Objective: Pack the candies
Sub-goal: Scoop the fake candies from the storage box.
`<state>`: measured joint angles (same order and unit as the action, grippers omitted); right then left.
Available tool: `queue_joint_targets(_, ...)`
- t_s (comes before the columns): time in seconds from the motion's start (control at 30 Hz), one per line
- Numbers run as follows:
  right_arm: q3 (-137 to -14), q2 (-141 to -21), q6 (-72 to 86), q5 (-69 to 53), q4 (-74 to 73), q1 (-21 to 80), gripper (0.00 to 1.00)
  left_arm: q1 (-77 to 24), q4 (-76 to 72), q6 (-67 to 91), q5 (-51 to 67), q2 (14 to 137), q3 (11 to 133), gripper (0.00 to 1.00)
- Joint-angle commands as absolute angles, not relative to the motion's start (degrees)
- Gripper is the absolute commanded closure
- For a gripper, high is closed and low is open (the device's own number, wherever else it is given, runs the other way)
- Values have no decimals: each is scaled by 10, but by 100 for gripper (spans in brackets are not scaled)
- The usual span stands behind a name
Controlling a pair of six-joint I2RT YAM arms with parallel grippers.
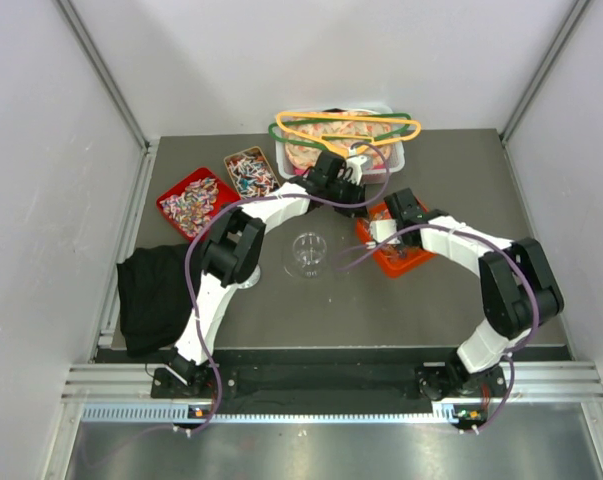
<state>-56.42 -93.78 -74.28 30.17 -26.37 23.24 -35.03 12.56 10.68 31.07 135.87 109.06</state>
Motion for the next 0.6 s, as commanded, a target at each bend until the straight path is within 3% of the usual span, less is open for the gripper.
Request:
queue_joint_targets(0.0, -557, -911, -807, 299, -299, 256, 100, -352, 116, 124, 323, 1356, 1118, 100)
queue_joint_targets(0.57, -616, -1063, -722, 326, -266, 317, 100, -351, 116, 128, 323, 1350, 1118, 100)
